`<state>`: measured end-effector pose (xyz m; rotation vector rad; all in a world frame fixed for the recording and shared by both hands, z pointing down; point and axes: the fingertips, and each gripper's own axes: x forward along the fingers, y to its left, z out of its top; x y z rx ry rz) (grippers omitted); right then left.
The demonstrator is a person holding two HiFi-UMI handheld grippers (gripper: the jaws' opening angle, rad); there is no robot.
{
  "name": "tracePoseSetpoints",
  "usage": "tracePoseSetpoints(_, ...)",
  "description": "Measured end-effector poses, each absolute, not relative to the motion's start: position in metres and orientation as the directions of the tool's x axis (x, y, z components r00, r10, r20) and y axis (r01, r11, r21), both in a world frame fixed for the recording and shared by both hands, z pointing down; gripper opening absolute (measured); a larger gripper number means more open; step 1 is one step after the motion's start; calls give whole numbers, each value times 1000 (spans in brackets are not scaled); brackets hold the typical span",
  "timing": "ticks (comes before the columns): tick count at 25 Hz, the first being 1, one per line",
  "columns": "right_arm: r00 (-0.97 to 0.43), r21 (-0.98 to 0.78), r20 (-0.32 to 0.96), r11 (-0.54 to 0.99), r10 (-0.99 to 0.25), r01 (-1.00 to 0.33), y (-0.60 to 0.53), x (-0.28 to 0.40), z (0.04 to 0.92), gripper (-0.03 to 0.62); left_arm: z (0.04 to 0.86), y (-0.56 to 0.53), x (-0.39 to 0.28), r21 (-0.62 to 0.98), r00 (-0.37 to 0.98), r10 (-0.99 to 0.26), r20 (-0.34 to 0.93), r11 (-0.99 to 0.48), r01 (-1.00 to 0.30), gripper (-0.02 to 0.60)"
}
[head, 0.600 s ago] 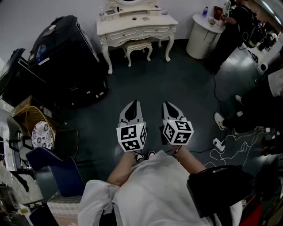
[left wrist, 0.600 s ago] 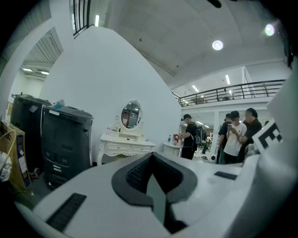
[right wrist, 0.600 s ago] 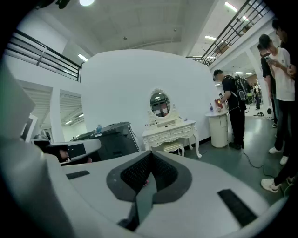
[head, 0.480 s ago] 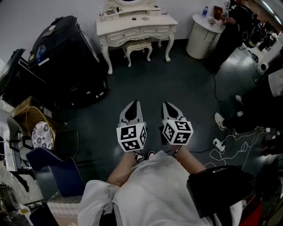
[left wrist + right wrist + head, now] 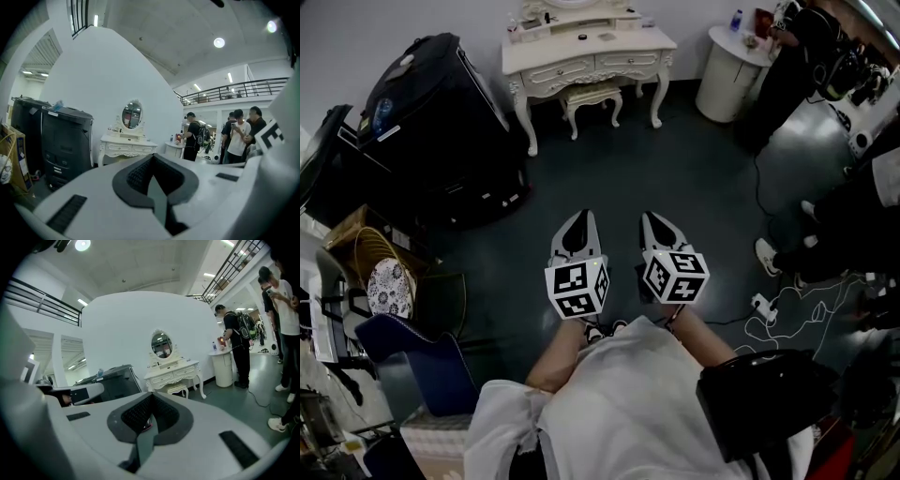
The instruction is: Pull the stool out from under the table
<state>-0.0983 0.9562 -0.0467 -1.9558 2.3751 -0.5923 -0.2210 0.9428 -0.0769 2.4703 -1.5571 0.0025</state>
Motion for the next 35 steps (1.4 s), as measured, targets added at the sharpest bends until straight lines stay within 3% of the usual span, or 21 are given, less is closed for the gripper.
tracePoseSetpoints(20, -241, -298, 291, 152, -926, -942, 886, -43, -20, 0, -57, 873, -168, 146, 436, -885, 161, -415, -898, -2)
tracePoseSetpoints(35, -225, -272, 296, 144, -928, -951, 750, -18, -29, -1, -56, 729, -143, 174, 448, -880, 158, -422, -890, -2)
